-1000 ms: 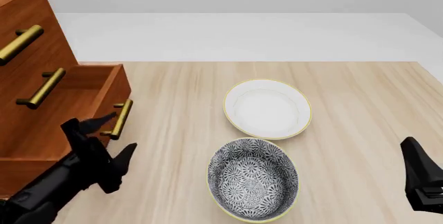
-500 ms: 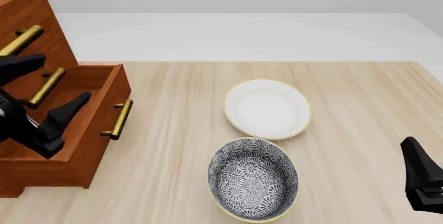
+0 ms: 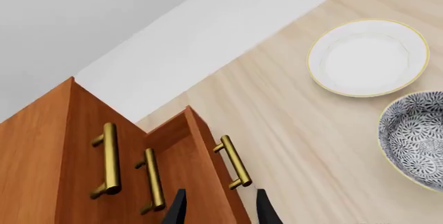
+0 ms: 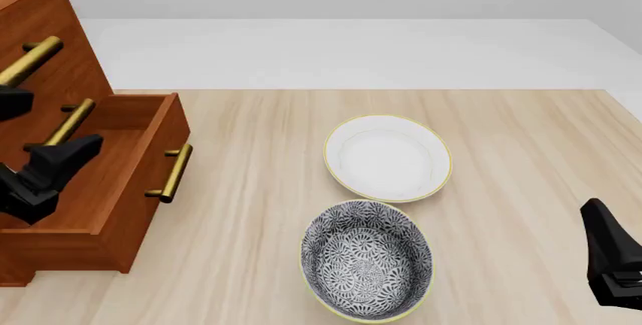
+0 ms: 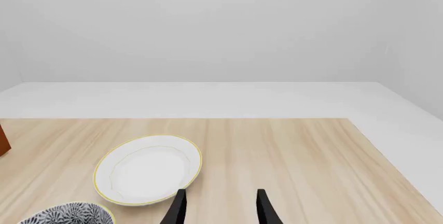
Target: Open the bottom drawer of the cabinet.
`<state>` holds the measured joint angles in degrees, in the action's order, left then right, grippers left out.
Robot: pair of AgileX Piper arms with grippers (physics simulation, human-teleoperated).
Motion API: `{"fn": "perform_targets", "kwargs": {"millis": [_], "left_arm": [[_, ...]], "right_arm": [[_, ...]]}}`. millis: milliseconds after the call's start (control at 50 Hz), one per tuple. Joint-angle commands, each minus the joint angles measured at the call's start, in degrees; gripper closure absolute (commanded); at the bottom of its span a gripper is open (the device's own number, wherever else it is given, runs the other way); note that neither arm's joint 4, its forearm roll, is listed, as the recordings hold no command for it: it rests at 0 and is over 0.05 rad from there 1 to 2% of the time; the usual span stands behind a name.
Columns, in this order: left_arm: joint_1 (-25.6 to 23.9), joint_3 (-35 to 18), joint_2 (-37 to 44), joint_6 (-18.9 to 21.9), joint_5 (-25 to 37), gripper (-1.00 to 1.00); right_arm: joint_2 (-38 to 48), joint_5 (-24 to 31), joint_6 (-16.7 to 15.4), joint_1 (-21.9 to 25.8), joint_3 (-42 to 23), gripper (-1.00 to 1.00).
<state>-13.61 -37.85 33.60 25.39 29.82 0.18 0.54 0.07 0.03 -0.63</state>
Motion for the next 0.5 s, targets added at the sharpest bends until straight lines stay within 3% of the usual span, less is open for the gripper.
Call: {"fn": "perform_targets", "kwargs": {"millis": [20,100,260,500], "left_arm": [[1.6,-1.8,3.4,-5.2,2.5,-1.00],[2.1,-2.4,4.5,-5.6,2.5,-1.00],[3.8,-3.6,8.3,-10.6,1.6,-1.00],[6.4,-2.9,13.0,-12.6,-0.5,-1.00]], "right_arm": [[0.0,0.0,0.0,0.0,0.0,-1.00],[0.0,0.0,0.0,0.0,0.0,-1.00],[0.0,0.0,0.0,0.0,0.0,-1.00],[0.0,0.0,0.0,0.0,0.0,-1.00]]}}
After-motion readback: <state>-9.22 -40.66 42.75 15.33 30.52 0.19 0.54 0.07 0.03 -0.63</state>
